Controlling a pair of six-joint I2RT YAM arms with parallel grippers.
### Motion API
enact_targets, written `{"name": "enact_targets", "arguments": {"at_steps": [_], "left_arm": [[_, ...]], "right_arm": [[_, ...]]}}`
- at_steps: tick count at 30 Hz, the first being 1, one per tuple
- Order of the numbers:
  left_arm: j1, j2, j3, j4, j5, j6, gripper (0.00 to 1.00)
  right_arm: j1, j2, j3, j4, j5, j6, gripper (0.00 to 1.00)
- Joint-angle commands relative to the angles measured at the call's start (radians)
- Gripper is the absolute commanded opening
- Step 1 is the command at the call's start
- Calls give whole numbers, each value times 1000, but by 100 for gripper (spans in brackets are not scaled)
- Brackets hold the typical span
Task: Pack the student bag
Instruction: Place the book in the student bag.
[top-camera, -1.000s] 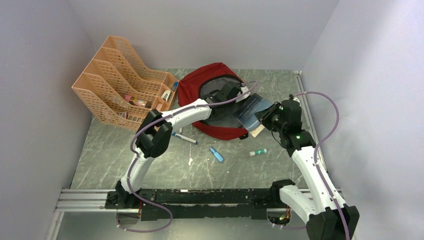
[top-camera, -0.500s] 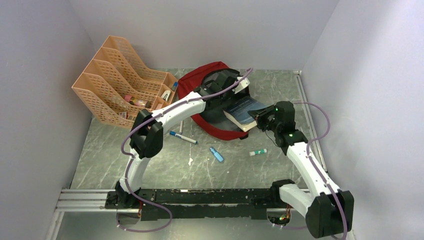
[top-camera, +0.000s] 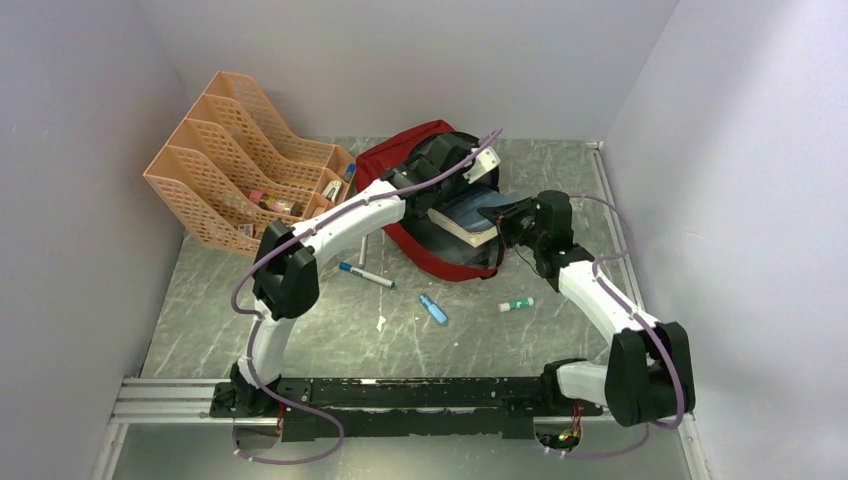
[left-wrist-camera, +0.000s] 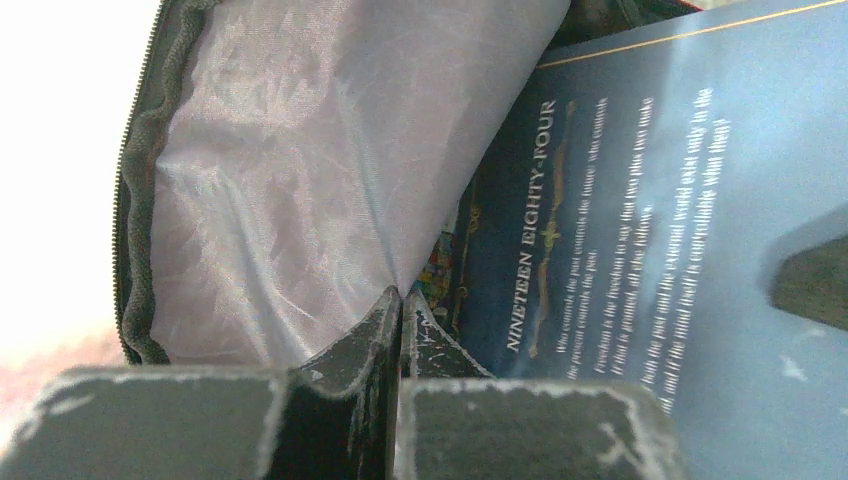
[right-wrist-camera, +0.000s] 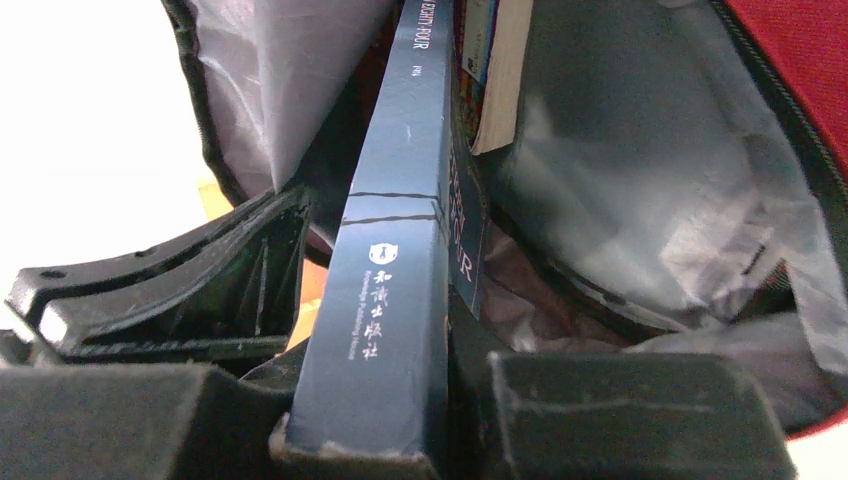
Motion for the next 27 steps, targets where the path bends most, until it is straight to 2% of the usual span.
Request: {"name": "enact_targets", "arguments": {"at_steps": [1, 5, 11, 16, 22, 27], "left_arm": [[-7, -70, 52, 4, 46, -17, 5], [-6, -75, 50, -1, 54, -23, 5], [-7, -85, 53, -19, 54, -38, 5], [-8, -94, 72, -60, 87, -85, 5], [-11, -120, 59, -79, 124, -110, 5], [-12, -134, 52, -90, 146, -134, 5]], "right_arm": [[21, 46, 75, 214, -51, 35, 0], [43, 95, 99, 282, -49, 41, 0], [93, 165, 49, 523, 40, 80, 0], [139, 300, 69, 681, 121, 33, 0], [171, 511, 122, 960, 130, 19, 0], [206, 640, 171, 1004, 212, 24, 0]]}}
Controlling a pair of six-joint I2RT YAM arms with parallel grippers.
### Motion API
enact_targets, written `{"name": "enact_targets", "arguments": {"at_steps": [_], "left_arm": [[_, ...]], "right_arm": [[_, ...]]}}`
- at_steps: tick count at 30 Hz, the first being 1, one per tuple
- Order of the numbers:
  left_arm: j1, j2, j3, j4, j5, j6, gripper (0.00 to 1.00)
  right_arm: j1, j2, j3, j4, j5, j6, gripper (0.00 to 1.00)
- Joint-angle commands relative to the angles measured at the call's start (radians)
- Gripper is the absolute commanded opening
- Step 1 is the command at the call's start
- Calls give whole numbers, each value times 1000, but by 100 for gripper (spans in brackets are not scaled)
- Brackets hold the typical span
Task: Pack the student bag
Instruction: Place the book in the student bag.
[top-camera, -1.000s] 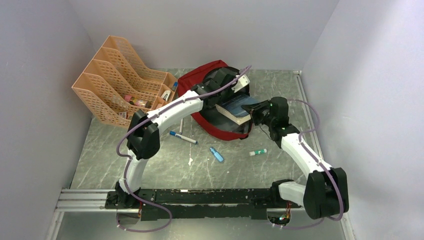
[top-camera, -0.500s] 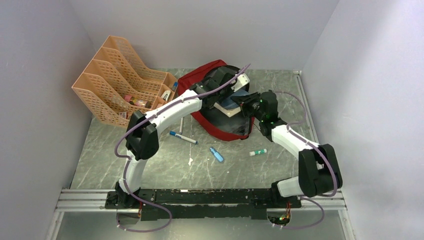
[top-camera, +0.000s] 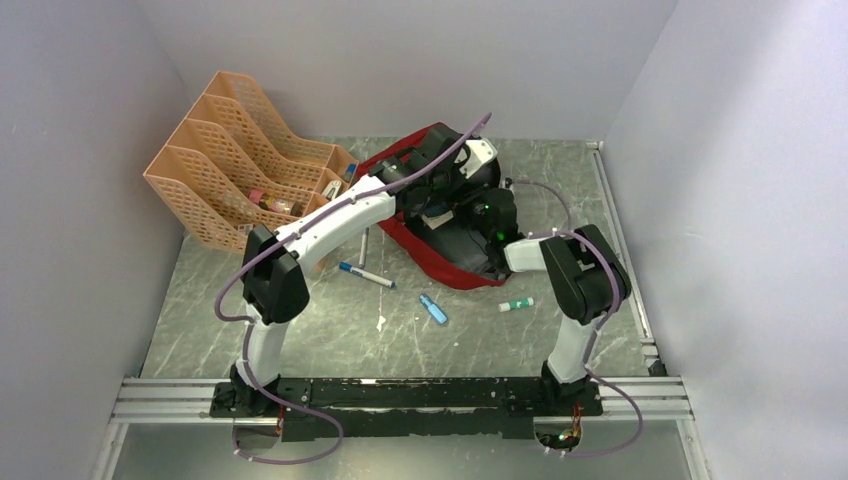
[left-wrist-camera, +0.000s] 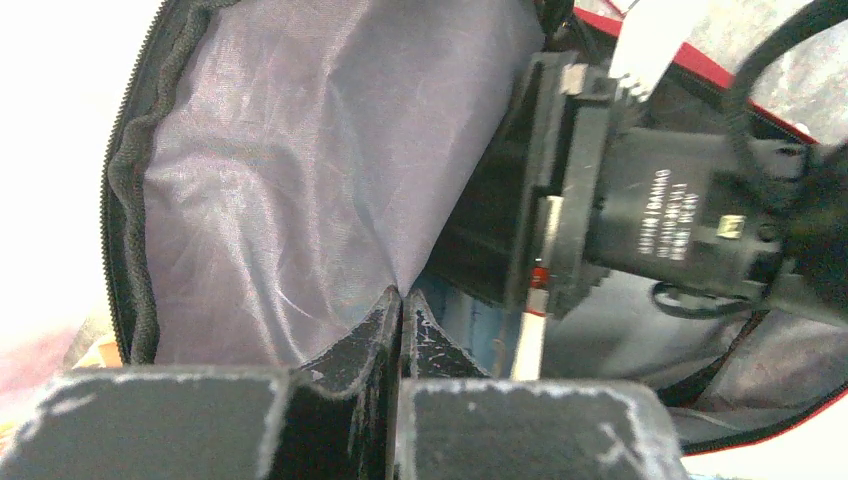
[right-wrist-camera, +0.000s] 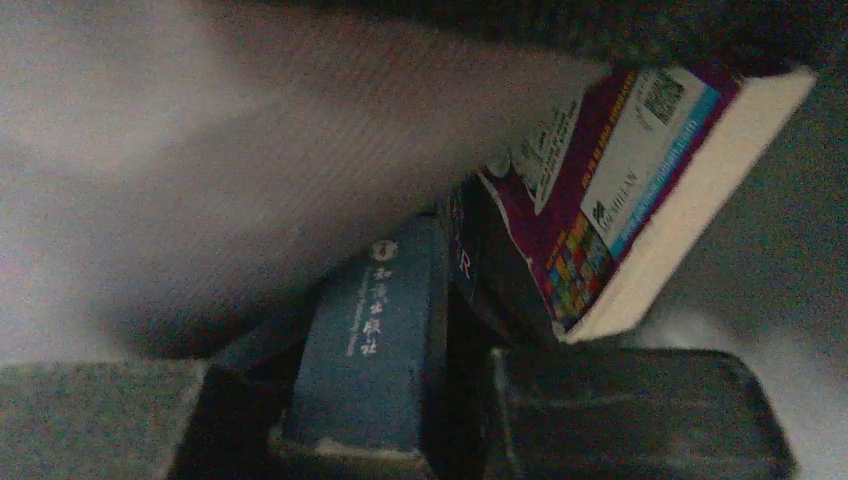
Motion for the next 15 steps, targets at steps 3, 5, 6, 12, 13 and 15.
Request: {"name": "enact_targets", "arguments": {"at_steps": [3, 5, 6, 12, 13, 15], "left_arm": [[-15, -67, 34, -5, 86, -51, 5], [-18, -70, 34, -5, 92, -53, 5], [-20, -70, 32, -5, 96, -55, 5], [-26, -75, 20, -6, 111, -62, 5], [-26, -75, 19, -9, 112, -63, 5], [-28, -78, 12, -13, 115, -64, 5]], "right_arm": [[41, 100, 113, 249, 136, 5, 0], [47, 138, 144, 238, 160, 2, 0], [50, 157, 159, 230, 169, 1, 0], [63, 248, 265, 176, 218, -49, 0], [64, 267, 288, 162, 215, -57, 0], [70, 297, 323, 130, 223, -70, 0]]}}
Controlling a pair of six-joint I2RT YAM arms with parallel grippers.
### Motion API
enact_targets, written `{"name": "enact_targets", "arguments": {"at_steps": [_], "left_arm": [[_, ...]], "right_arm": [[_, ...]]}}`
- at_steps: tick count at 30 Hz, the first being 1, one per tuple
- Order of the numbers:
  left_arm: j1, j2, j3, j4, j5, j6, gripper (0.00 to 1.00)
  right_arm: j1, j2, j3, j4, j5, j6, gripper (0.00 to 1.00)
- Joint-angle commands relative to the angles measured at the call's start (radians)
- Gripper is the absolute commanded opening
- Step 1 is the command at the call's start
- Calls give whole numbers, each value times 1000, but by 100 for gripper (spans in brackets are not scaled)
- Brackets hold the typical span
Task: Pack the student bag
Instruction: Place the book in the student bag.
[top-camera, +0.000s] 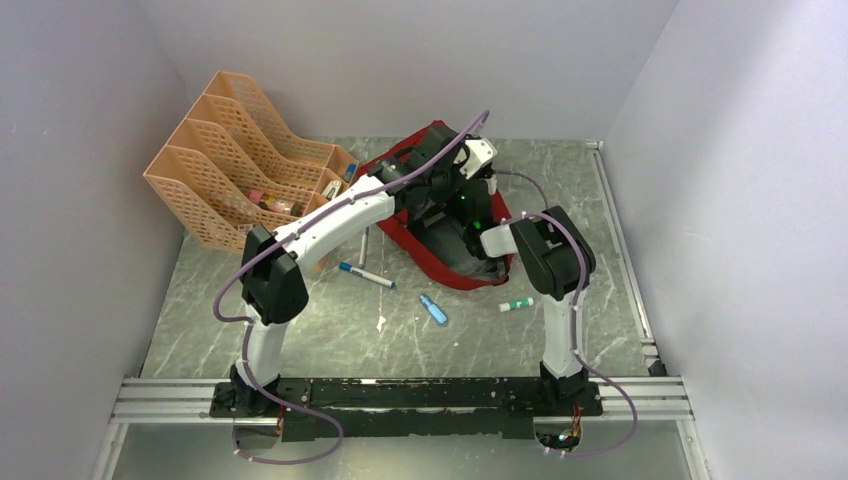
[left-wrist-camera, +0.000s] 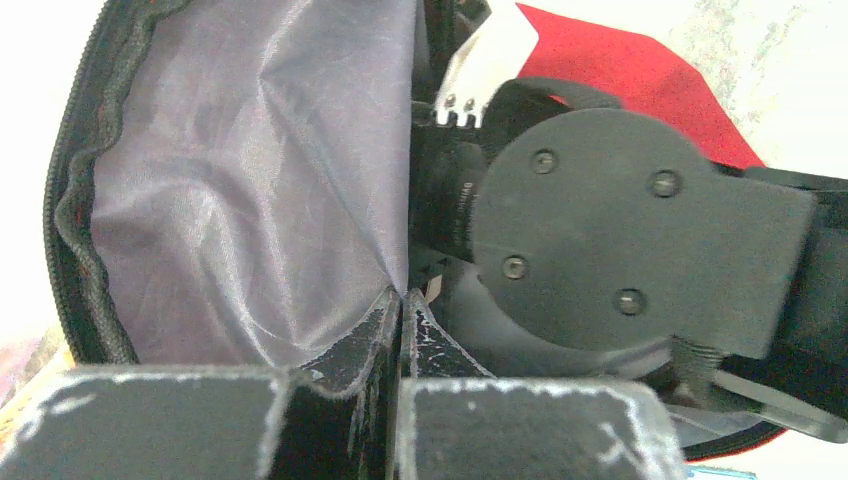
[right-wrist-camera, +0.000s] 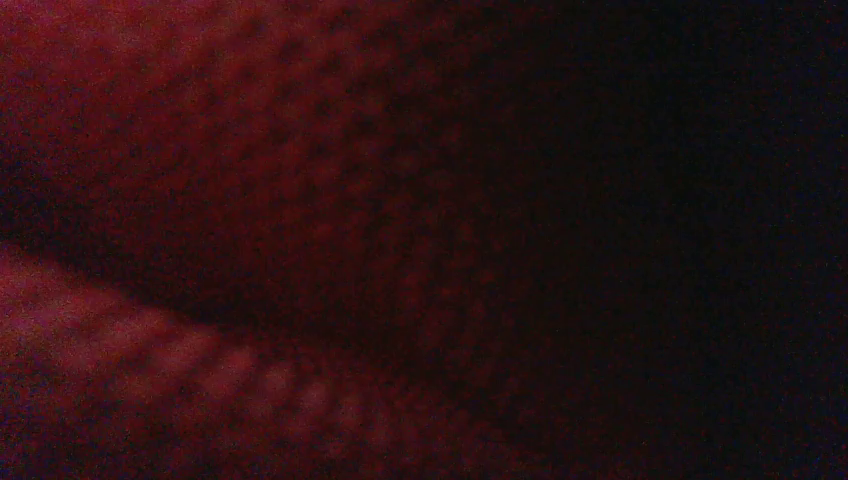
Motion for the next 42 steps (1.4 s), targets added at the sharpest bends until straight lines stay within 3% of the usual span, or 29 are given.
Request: {"name": "enact_targets", "arguments": {"at_steps": [1, 8, 15, 17, 20, 26, 31, 42], "left_arm": [[-29, -65, 8, 3, 63, -23, 5], [-38, -73, -16, -8, 52, -22, 5], [-38, -69, -29, -11, 17, -21, 5], [-38, -55, -22, -26, 15, -30, 5], [-38, -44, -14, -40, 14, -35, 5], [-37, -45, -16, -39, -7, -33, 5], [-38, -38, -16, -42, -20, -31, 5], [-34, -24, -10, -45, -39, -26, 5]], "right_arm": [[10, 40, 102, 33, 79, -46, 0], [23, 94, 182, -92, 140, -91, 5], [22, 81, 208, -205, 149, -128, 32], [21, 69, 207, -220, 140, -126, 36], [21, 46, 185, -225, 136, -115, 52], [13, -7, 147, -246, 126, -119, 67], [-4, -62, 94, -282, 115, -123, 74], [-33, -293, -99, -393, 121, -165, 76]]}}
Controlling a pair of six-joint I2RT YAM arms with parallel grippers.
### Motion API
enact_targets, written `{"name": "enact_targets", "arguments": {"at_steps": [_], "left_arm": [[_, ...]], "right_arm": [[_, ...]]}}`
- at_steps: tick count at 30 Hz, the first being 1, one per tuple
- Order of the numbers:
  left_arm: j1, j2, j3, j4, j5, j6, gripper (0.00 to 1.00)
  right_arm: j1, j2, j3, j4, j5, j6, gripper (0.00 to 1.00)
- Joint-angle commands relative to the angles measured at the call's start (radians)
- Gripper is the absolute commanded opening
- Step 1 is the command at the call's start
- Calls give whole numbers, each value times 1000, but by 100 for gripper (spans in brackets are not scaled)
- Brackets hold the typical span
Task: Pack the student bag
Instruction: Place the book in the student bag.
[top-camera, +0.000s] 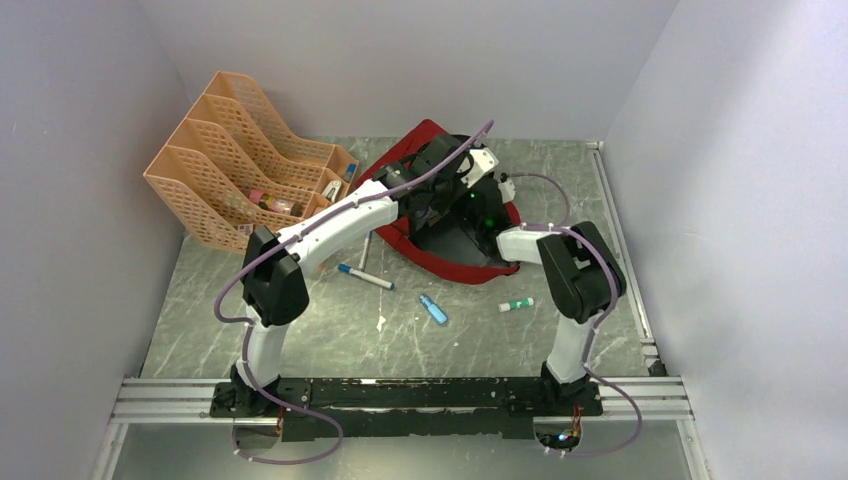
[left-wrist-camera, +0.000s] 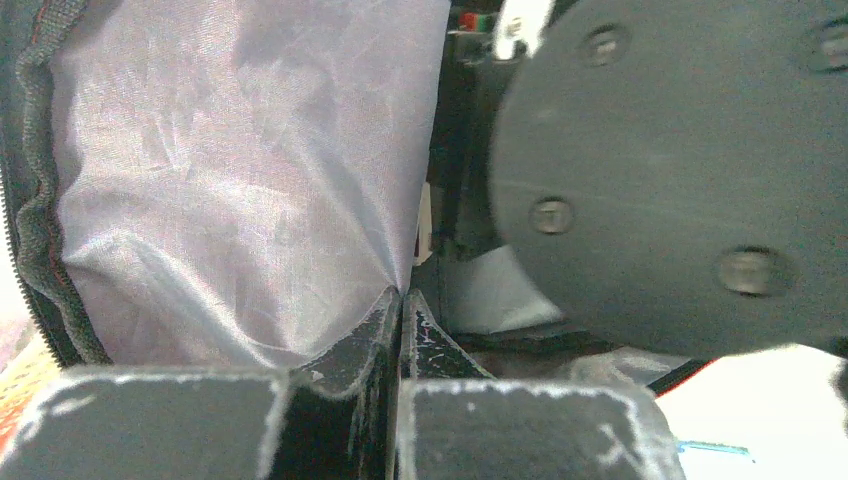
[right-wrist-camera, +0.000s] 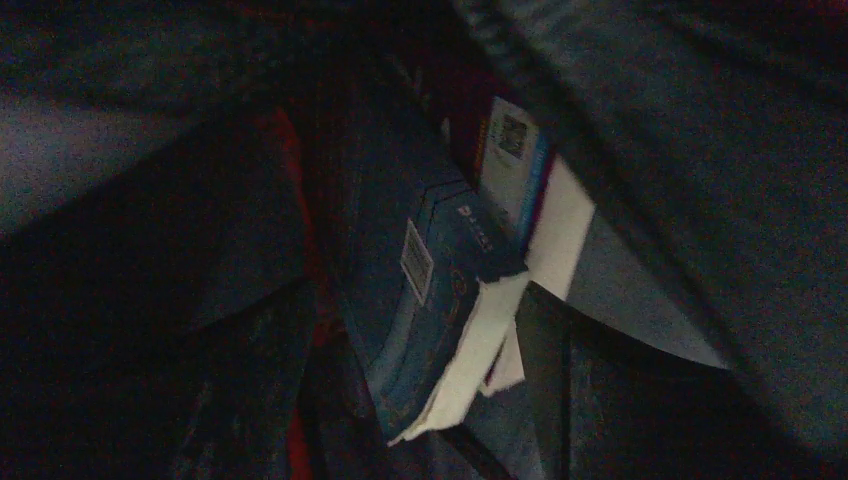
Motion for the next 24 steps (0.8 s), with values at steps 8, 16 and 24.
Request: {"name": "enact_targets", "arguments": {"at_steps": [8, 16, 24], "left_arm": [[-7, -10, 12, -7, 9, -15, 5], [-6, -38, -32, 49, 109, -19, 29], [-1, -119, -108, 165, 306, -71, 62]], "right_arm": [[-24, -345, -177, -201, 103, -95, 75], [-26, -651, -266, -520, 236, -129, 74], [-26, -911, -338, -748, 300, -184, 73]]}}
